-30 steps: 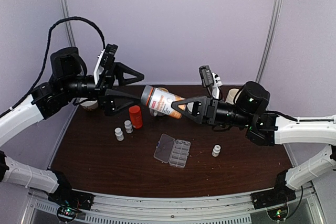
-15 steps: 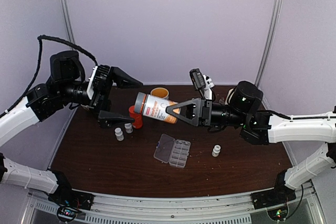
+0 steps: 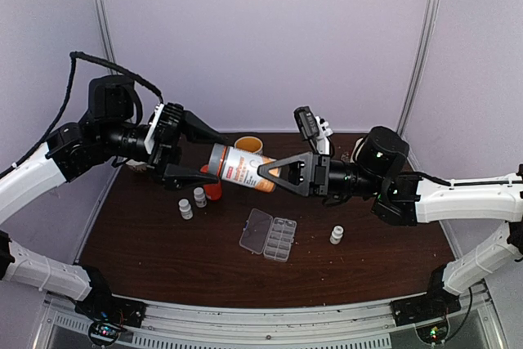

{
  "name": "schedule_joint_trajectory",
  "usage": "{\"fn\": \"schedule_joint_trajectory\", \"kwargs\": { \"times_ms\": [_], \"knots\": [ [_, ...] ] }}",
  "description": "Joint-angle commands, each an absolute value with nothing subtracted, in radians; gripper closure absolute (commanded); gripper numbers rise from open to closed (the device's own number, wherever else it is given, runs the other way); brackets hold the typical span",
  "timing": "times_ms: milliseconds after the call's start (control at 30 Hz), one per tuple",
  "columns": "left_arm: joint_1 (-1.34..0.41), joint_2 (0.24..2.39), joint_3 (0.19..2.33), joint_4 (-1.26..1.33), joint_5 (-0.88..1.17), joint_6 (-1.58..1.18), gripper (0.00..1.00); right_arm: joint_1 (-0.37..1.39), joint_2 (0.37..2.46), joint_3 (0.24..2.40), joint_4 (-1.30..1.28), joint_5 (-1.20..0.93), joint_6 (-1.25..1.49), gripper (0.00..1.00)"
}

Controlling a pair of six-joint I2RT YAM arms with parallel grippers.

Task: Sort the pills into containers
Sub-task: Unscrew the lid of the pill bottle from the pill bottle.

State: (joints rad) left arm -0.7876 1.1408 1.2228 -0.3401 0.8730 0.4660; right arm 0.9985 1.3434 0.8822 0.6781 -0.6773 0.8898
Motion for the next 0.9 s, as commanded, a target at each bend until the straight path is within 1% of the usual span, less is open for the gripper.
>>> {"fn": "schedule_joint_trajectory", "kwargs": {
  "times_ms": [0, 33, 67, 100, 133, 167, 200, 267, 333, 433, 533, 667, 867],
  "knots": [
    [-0.796, 1.143, 1.241, -0.341, 0.869, 0.490, 0.27, 0.996, 1.347, 0.910, 0.736, -0.693, 0.900, 0.76],
    [-0.795, 1.140, 1.239, -0.341, 0.866, 0.491, 0.23, 0.996, 1.345, 0.910, 0.735, -0.693, 0.900, 0.76],
    [-0.796, 1.138, 1.237, -0.343, 0.862, 0.489, 0.15, 0.994, 1.346, 0.910, 0.736, -0.693, 0.901, 0.76],
    [-0.797, 1.136, 1.234, -0.343, 0.859, 0.490, 0.10, 0.995, 1.346, 0.910, 0.736, -0.695, 0.901, 0.76],
    [-0.798, 1.135, 1.231, -0.343, 0.858, 0.491, 0.09, 0.995, 1.345, 0.910, 0.737, -0.695, 0.899, 0.76],
    [-0.798, 1.132, 1.229, -0.343, 0.856, 0.495, 0.11, 0.994, 1.345, 0.910, 0.737, -0.696, 0.899, 0.76],
    [-0.798, 1.129, 1.229, -0.342, 0.848, 0.497, 0.17, 0.995, 1.344, 0.910, 0.736, -0.696, 0.899, 0.76],
    [-0.798, 1.126, 1.230, -0.342, 0.831, 0.497, 0.33, 0.994, 1.345, 0.910, 0.734, -0.697, 0.899, 0.76],
    [-0.798, 1.129, 1.234, -0.347, 0.822, 0.497, 0.44, 0.994, 1.346, 0.911, 0.736, -0.698, 0.901, 0.76],
    [-0.798, 1.138, 1.243, -0.361, 0.825, 0.500, 0.55, 0.995, 1.348, 0.913, 0.738, -0.700, 0.902, 0.76],
    [-0.798, 1.144, 1.248, -0.364, 0.818, 0.501, 0.69, 0.994, 1.349, 0.913, 0.737, -0.699, 0.898, 0.76],
    [-0.798, 1.160, 1.268, -0.364, 0.809, 0.457, 0.74, 0.996, 1.340, 0.914, 0.697, -0.691, 0.847, 0.78],
    [-0.798, 1.197, 1.318, -0.353, 0.840, 0.300, 0.90, 0.997, 1.311, 0.920, 0.578, -0.659, 0.691, 0.82]
  ]
}}
